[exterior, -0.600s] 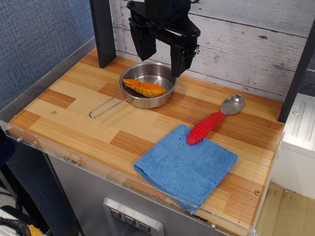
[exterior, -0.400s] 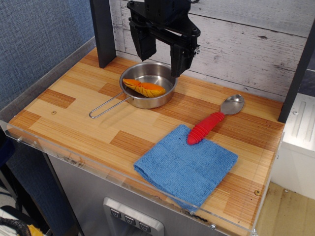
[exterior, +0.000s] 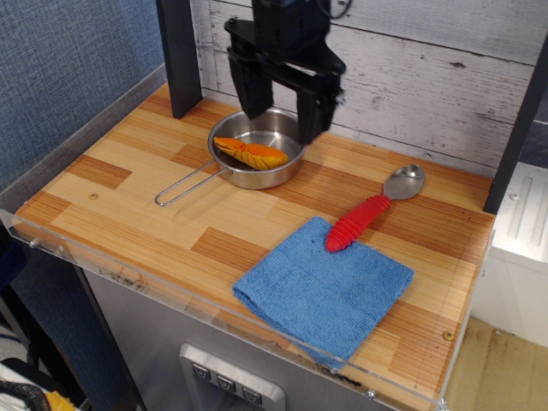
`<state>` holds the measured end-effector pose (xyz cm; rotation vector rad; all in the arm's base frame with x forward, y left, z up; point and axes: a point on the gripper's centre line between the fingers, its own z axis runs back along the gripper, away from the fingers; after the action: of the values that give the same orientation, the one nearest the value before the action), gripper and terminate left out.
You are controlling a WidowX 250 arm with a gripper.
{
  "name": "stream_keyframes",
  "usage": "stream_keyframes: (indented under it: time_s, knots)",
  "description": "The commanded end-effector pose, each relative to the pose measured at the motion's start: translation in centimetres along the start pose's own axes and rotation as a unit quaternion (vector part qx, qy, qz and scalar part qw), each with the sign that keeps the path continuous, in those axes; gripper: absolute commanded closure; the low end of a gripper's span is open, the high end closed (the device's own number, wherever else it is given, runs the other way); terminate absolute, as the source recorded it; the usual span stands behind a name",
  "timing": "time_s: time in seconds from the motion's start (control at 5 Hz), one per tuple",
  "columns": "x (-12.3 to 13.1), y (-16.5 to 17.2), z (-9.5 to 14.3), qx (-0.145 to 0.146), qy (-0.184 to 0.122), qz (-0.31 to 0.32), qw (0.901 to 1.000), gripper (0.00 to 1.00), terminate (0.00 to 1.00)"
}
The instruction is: Place the brown vegetable on the bottom left corner of the table.
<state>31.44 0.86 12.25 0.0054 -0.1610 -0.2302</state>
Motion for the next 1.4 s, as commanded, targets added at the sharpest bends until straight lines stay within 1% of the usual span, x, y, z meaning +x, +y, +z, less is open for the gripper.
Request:
stream_keyframes:
  time_s: [0.0, 0.2, 0.4, 0.6, 0.8, 1.0, 1.2]
  knots:
    - [0.9, 1.4, 0.9, 0.004, -0.013, 0.078, 0.9969, 0.00, 0.00]
    - [1.1, 1.4, 0.7, 0.005, 0.000, 0.203, 0.9791, 0.00, 0.00]
    - [2.3, 0.8, 0.2, -0.038, 0.015, 0.307, 0.9507, 0.00, 0.00]
    - [2.7, 0.7, -0.3, -0.066, 0.023, 0.416, 0.9069, 0.00, 0.00]
    - [2.7, 1.3, -1.0, -0.083, 0.005, 0.507, 0.8579, 0.00, 0.00]
    - [2.4, 2.5, -0.9, -0.068, -0.031, 0.559, 0.8262, 0.00, 0.00]
    - [2.3, 4.1, -0.6, -0.033, -0.075, 0.568, 0.8190, 0.00, 0.00]
